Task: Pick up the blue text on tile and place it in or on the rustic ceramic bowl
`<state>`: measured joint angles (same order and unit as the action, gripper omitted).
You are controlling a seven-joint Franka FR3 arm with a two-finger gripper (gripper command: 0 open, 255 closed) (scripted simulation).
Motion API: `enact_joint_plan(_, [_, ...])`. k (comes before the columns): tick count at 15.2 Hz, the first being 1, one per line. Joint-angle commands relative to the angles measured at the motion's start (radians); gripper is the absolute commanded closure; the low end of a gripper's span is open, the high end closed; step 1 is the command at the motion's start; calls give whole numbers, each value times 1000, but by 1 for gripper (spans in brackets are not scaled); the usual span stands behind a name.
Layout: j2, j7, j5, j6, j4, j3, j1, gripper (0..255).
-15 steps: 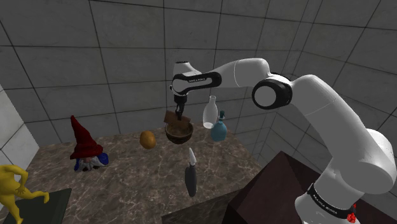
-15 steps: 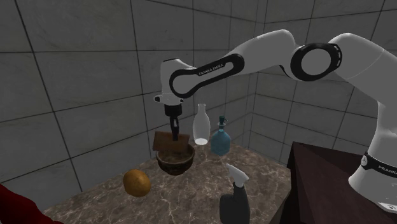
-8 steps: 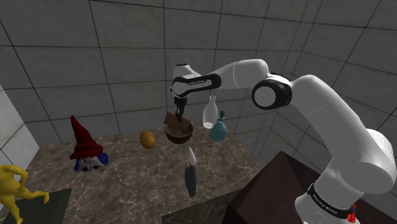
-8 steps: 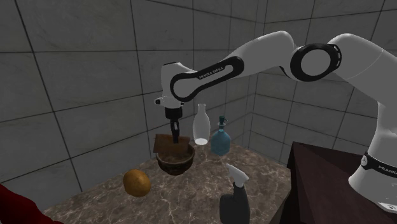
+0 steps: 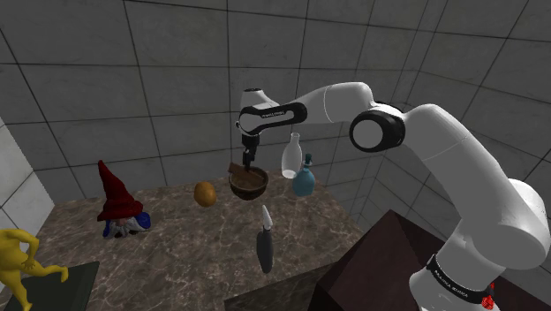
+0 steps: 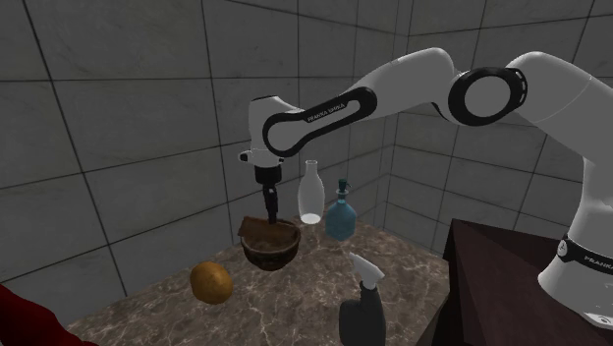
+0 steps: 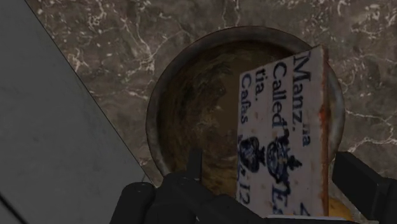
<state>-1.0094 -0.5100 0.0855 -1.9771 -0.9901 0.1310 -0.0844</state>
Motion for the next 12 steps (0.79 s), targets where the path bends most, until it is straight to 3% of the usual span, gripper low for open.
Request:
enact_joint_plan(1, [15, -1, -1, 22, 7, 1, 1, 0])
enact_joint_plan(4, [48, -3, -4, 91, 43, 3, 1, 0])
enact_joint_plan(12, [48, -3, -4, 91, 43, 3, 1, 0])
